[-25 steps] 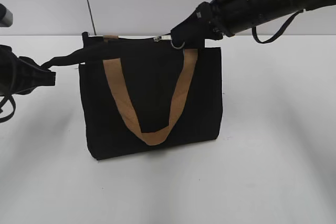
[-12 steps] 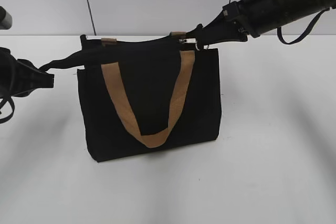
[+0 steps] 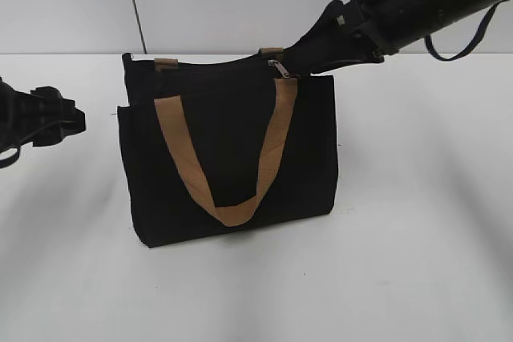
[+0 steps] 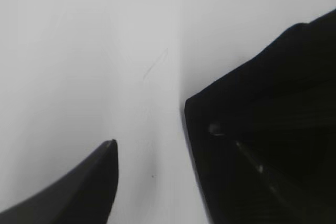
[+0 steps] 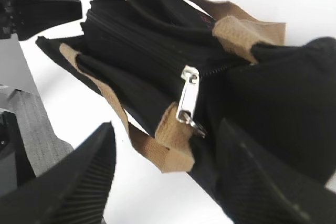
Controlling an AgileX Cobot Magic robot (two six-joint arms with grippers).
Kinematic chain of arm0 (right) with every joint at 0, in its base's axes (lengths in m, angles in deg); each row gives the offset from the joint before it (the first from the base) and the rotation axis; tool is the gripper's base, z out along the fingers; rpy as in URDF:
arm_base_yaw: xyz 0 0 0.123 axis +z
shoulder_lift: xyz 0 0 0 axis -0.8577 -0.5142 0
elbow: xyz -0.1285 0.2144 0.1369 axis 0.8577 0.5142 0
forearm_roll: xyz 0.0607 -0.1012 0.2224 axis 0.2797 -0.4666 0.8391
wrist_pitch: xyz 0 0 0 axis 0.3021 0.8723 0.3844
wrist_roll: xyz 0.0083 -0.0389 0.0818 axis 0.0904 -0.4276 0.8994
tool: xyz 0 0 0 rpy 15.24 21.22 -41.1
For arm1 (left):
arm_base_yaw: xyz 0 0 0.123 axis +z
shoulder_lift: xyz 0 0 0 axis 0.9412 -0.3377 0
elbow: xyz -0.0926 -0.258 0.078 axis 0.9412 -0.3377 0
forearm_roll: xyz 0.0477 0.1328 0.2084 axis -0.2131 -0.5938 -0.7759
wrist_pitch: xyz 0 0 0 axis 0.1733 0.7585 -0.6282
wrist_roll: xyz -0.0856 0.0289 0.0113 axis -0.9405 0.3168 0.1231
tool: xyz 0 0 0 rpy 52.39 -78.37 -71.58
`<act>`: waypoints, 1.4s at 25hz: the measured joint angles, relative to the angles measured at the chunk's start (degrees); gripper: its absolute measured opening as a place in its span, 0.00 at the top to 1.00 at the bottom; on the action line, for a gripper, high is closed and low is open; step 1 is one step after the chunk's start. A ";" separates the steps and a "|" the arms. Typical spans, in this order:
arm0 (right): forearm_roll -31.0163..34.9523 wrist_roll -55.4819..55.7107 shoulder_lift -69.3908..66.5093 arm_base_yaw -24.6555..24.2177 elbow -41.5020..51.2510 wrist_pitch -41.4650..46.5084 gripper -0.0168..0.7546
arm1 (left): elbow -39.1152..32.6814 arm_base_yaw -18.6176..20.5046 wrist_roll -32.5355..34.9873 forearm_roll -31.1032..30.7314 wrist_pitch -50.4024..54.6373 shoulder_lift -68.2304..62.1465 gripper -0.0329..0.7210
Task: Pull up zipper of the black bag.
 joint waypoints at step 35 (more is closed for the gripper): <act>-35.37 34.80 59.59 0.00 35.79 -8.21 0.34 | 0.36 -8.48 10.34 5.23 48.94 54.74 0.39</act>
